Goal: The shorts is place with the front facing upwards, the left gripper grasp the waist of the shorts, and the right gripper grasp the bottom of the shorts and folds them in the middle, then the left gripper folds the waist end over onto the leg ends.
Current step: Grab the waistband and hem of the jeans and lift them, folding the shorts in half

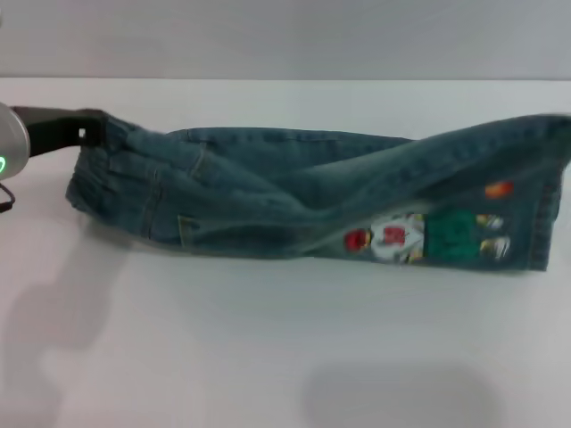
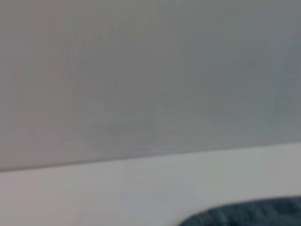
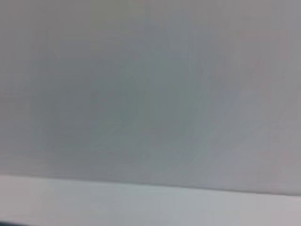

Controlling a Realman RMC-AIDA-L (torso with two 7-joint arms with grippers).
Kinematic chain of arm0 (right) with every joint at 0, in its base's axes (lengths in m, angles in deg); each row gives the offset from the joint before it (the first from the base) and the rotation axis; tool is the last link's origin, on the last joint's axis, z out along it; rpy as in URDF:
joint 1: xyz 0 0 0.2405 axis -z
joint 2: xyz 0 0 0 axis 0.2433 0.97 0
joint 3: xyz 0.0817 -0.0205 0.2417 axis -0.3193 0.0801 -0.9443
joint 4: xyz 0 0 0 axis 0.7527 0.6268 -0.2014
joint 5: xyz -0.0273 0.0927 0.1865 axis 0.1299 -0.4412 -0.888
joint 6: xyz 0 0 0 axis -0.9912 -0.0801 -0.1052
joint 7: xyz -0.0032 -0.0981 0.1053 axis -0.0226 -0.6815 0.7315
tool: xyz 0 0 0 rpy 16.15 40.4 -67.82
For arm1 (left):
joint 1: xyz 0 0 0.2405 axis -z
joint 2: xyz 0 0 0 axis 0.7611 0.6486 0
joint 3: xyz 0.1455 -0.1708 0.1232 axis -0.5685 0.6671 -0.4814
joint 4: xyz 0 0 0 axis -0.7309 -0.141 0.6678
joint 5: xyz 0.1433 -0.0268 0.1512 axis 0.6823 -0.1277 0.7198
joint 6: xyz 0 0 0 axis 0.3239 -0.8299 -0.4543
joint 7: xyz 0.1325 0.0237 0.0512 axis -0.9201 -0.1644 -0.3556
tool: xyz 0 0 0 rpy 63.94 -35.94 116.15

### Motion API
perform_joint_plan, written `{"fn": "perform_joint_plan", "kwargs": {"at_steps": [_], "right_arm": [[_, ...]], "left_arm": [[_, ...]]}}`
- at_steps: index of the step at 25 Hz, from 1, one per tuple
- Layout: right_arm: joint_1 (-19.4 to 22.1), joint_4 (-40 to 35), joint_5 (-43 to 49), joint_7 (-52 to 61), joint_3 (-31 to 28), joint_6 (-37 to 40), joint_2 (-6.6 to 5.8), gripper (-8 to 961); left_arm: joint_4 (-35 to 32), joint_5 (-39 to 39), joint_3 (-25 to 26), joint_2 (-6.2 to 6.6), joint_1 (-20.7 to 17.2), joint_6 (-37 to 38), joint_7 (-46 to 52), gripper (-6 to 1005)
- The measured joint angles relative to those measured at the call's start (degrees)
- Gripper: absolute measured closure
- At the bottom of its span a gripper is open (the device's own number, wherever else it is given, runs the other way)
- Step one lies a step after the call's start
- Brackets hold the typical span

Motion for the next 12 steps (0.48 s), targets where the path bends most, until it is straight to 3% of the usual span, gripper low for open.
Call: {"fn": "perform_joint_plan", "kwargs": {"at_steps": [7,11,12], "right_arm": [[0.4,-4.8,0.0,-0.2,-1.6,6.3,-0.01,954],[1.0,-6.5,0.0,-0.5,-1.7,8.0,-0.02,954],[1.2,-6.7,0.0,-0.5,-1.8,8.2,-0.03,954]], "left_arm": [[-3.1,-1.7,-0.6,-0.08,-0.4,8.5,0.0,968],[-3.9,-2.0,-1.0,-0.1,-0.3,9.7,0.0,968],[-7.4,-4.5,-2.3,-0.02,0.5,14.7,-0.4,968]]}}
